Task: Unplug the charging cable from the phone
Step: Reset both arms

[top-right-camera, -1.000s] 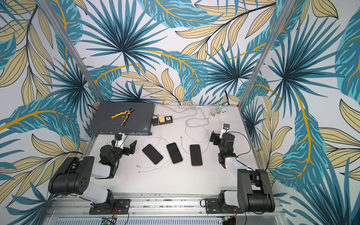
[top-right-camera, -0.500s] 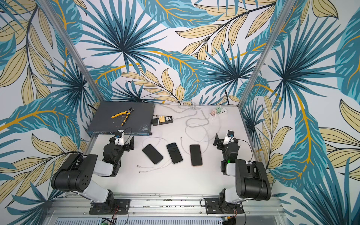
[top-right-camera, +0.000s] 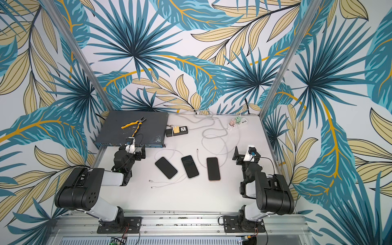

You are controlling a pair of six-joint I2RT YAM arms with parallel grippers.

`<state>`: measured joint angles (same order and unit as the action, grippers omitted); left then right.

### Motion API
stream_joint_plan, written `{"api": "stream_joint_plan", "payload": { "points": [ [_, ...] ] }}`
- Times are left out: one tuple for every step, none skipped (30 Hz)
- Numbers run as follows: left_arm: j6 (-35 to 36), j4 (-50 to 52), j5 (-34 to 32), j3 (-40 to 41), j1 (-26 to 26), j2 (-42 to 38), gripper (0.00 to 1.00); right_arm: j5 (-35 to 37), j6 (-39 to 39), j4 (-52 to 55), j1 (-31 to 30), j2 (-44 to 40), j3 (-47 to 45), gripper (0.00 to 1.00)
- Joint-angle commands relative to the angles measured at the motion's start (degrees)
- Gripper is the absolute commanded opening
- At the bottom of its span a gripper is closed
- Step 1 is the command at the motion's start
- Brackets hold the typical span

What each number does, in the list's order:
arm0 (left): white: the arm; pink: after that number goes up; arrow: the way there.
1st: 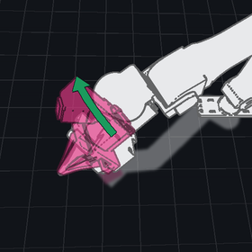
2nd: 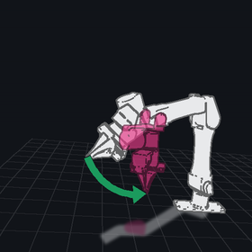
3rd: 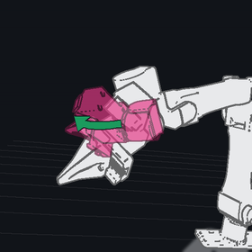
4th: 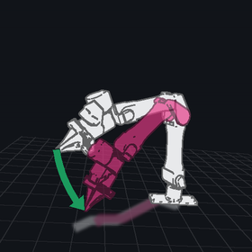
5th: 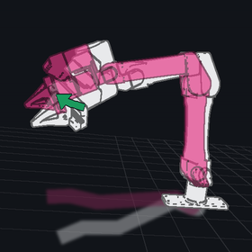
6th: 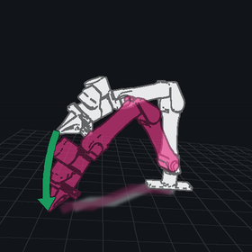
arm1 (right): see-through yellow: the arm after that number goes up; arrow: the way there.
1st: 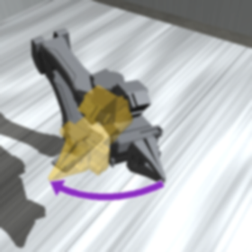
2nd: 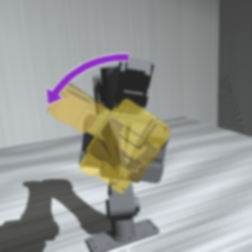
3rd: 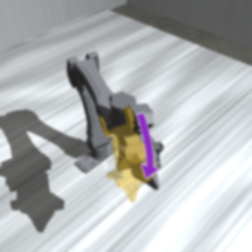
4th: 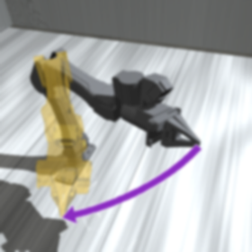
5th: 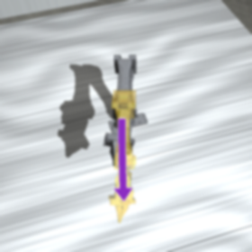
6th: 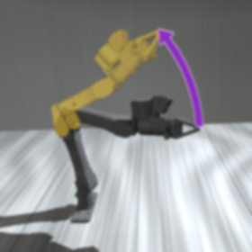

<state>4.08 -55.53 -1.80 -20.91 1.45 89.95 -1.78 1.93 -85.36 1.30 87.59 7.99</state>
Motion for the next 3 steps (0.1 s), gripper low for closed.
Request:
{"api": "stream_joint_plan", "payload": {
  "points": [
    [-0.3,0.5,-0.7,-0.5,0.1,-0.7,1.00,2.1,0.8,-3.6,0.1,0.3,-1.2,1.00],
    [-0.2,0.6,-0.7,-0.5,0.1,-0.7,1.00,2.6,0.9,-4.0,0.1,0.3,-1.3,1.00],
    [-0.3,0.6,-0.7,-0.5,0.1,-0.7,1.00,3.5,1.3,-4.3,0.1,0.3,-1.5,1.00]
  ]
}}
